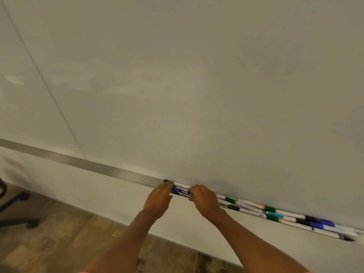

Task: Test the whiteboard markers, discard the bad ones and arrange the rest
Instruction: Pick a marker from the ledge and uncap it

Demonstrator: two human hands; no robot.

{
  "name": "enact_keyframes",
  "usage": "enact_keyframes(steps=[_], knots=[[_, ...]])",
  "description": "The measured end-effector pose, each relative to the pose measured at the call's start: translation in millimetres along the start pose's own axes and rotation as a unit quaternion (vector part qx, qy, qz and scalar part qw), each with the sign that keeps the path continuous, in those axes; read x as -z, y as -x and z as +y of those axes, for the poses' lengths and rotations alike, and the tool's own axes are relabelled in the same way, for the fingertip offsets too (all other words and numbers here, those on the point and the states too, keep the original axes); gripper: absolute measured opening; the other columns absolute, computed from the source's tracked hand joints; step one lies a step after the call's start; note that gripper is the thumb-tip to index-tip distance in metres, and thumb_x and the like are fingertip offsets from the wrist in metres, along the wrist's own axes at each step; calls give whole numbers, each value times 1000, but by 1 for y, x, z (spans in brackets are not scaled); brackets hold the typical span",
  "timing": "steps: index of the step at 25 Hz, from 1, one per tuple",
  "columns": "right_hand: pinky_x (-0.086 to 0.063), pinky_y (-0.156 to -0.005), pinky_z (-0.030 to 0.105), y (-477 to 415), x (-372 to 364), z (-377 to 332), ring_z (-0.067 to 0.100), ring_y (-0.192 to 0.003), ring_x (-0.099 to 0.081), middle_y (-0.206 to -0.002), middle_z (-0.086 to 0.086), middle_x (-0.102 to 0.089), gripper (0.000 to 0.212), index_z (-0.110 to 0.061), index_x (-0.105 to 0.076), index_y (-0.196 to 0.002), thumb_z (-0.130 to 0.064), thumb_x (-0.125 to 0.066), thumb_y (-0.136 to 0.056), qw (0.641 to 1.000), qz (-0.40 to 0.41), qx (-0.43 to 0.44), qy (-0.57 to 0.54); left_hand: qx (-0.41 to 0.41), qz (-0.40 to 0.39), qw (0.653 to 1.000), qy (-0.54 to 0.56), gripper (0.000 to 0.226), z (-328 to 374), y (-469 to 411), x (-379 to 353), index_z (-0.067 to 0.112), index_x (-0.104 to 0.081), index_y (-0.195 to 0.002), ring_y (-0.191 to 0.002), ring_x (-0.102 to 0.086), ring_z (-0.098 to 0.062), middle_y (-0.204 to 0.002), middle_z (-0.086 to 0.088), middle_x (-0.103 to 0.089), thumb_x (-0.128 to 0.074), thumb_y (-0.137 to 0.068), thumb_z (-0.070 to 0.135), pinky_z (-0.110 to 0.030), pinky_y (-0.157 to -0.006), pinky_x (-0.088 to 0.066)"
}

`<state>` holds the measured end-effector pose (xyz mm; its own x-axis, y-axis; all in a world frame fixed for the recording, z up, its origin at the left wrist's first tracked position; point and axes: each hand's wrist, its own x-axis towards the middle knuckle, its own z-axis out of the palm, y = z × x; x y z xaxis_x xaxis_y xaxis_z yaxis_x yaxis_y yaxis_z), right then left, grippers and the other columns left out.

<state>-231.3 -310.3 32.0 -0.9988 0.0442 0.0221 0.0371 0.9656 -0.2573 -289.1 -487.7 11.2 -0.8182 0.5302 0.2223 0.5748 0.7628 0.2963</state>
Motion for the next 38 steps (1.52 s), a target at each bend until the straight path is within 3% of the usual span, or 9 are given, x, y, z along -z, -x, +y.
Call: enact_keyframes(steps=[4,11,17,20,24,31,33,35,38], knots=[[-47,-74,32,-49,-20,-60,25,-94,-62,-104,8,-65,21,-15,-63,-113,-18,-54,-94,1000,-5,-29,-7,42,-50,998,-19,59,-73,-11,19,15,-31,-146,-139,-31,-19,-151,-2,-33,-56,-93,22,-32,-114,-27],[-52,-79,38,-126,-63,-122,28,-96,-60,-106,10,-61,24,-10,-62,-111,0,-56,-89,998,-43,-20,36,63,-143,985,-76,73,-169,-30,12,16,-2,-151,-146,-4,-19,-159,1,-4,-50,-96,28,-39,-118,-8],[-53,-70,35,-161,-95,-141,26,-87,-63,-94,9,-64,19,-13,-65,-98,1,-58,-86,997,-78,-20,20,57,-203,973,-95,79,-207,-37,-2,17,6,-150,-146,2,-21,-159,1,7,-51,-96,29,-43,-118,-6],[-43,-58,29,-166,-101,-138,23,-76,-62,-83,8,-65,13,-11,-63,-86,0,-56,-86,996,-86,-14,-15,61,-207,973,-81,76,-211,-38,-6,18,5,-150,-146,2,-20,-159,1,6,-48,-97,27,-43,-118,-8],[-47,-63,34,-166,-103,-133,26,-77,-63,-81,8,-65,9,-9,-60,-82,-7,-55,-90,994,-92,-15,-55,67,-215,972,-68,71,-210,-40,-5,18,1,-151,-146,-1,-19,-159,1,2,-46,-98,28,-41,-119,-9],[-46,-91,38,-126,-91,-99,24,-114,-53,-126,4,-57,40,-15,-49,-132,-36,-43,-98,999,9,23,-24,83,-169,981,-54,64,-183,-38,5,18,-3,-151,-146,-1,-19,-159,2,1,-36,-100,36,-42,-119,-5],[-50,-89,37,-106,-86,-86,24,-112,-58,-124,6,-60,44,-14,-48,-134,-36,-47,-96,998,44,54,-2,81,-169,981,-48,64,-164,-35,3,18,-4,-151,-146,0,-18,-159,3,0,-28,-99,47,-42,-119,-3],[-54,-85,36,-86,-80,-70,24,-107,-63,-119,7,-65,44,-13,-56,-128,-41,-44,-96,998,39,45,6,81,-171,981,-43,80,-138,-31,-1,19,-3,-151,-146,1,-18,-159,3,0,0,-88,68,-42,-119,-2],[-51,-89,35,-57,-66,-44,23,-113,-61,-124,6,-63,69,-17,-60,-125,-50,-5,-99,1000,3,-4,-3,91,-152,983,-38,127,-95,-28,-13,20,-1,-150,-146,2,-18,-159,3,1,39,-46,80,-42,-118,0]])
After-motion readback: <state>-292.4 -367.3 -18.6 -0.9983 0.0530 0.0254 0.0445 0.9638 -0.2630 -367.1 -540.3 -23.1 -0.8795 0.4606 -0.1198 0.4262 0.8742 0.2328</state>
